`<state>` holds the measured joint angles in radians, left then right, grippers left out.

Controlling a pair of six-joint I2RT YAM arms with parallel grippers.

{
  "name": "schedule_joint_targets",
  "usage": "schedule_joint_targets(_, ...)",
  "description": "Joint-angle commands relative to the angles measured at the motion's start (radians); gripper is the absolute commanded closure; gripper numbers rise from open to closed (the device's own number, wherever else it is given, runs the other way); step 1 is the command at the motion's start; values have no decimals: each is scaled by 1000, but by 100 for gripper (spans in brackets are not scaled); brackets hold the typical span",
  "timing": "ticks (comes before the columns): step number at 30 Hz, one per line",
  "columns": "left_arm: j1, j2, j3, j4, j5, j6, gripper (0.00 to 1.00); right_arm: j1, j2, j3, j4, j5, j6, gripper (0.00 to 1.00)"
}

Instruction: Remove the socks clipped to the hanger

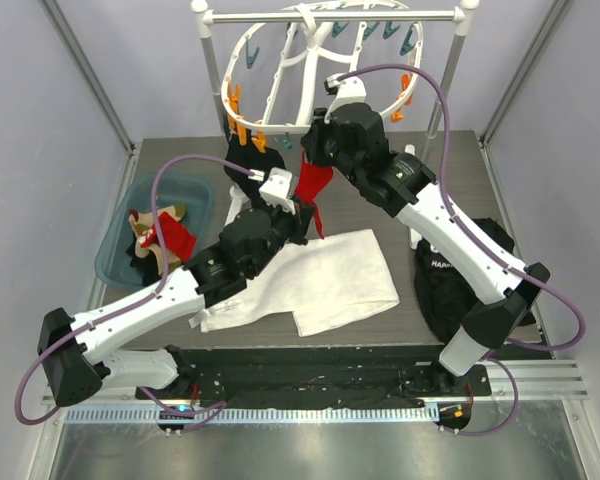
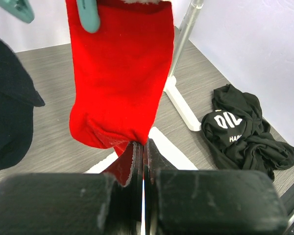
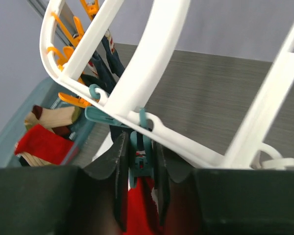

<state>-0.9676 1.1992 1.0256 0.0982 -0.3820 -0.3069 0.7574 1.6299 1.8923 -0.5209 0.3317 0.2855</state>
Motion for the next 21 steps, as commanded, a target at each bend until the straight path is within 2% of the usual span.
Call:
schedule_joint_targets(1,-5,-30,-4,35,-21,11,100,5,-16,31,64,50,1,84)
schedule_joint_targets(4,-5,-33,-22,41,-44,12,100,5,-31,8,87,56,-2,96)
schedule_joint_targets(8,-5,-41,-48,41,-57,8,100,5,-45,-10,104,70,-3,99)
schedule_joint_targets(17,-3,-50,-58,20,-110,6,100,3,-54,-18,111,78,0,99)
schedule_joint_targets(21,15,-75,-53,-49,-225,14,100,2,-76,-56,120,87,-9,86)
